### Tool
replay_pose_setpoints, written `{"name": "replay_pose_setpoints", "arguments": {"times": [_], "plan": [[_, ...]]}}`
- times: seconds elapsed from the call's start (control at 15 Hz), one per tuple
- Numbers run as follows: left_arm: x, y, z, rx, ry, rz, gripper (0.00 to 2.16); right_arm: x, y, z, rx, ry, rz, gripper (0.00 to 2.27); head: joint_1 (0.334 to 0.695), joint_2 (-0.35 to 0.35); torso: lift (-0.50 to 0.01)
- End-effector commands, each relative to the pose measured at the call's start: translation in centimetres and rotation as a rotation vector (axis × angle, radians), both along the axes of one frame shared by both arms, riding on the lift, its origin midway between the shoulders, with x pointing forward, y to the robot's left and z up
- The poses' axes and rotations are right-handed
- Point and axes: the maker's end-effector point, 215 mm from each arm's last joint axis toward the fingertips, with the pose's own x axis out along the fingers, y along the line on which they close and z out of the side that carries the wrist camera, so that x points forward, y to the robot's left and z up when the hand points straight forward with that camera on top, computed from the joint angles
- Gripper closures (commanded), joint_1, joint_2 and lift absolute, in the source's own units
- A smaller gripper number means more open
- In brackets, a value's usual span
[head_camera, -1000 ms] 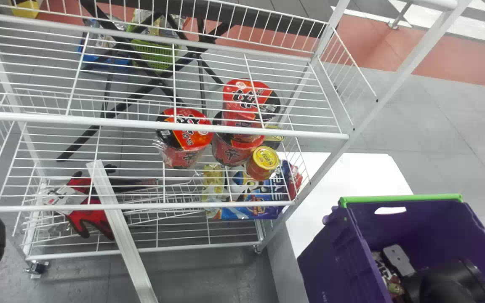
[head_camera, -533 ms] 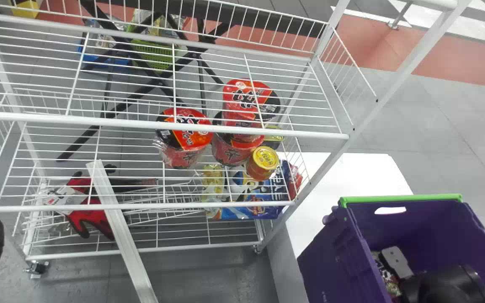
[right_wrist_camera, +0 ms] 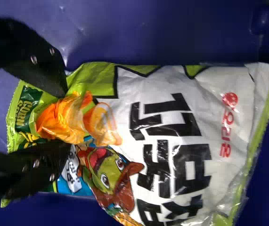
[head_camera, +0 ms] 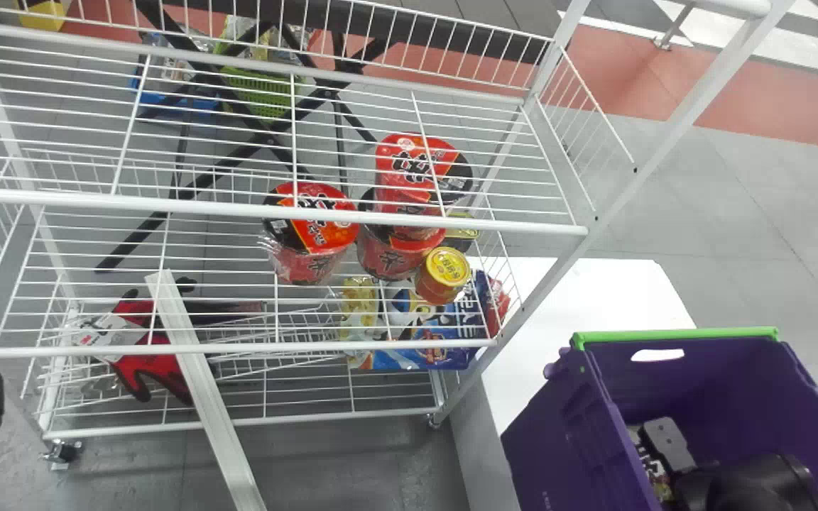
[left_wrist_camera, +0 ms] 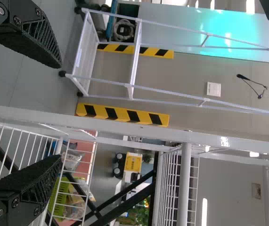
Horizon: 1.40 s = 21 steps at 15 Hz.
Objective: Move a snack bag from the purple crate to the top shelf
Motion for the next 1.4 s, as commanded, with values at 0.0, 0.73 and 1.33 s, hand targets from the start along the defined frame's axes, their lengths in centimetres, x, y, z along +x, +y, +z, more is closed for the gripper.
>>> {"name": "replay_pose_setpoints", "arguments": {"times": [0.0,0.73,1.33], "plan": [[0.1,0.0,0.0,-0.001,-0.002,-0.003,0.15,0.1,0.4,-0.2,0.009,-0.008,-0.015,1.55,0.695,-0.350,-0.453],[0.4,0.1,0.1,-0.009,-0.003,0.003,0.15,-0.9,0.2,0.9,0.015,-0.019,-0.157,2.14,0.695,-0.350,-0.448],[0.9,-0.4,-0.3,-0.017,0.012,0.002,0.15,-0.1,-0.4,3.0,0.089,-0.138,-0.297,2.14,0.695,-0.350,-0.411]]}}
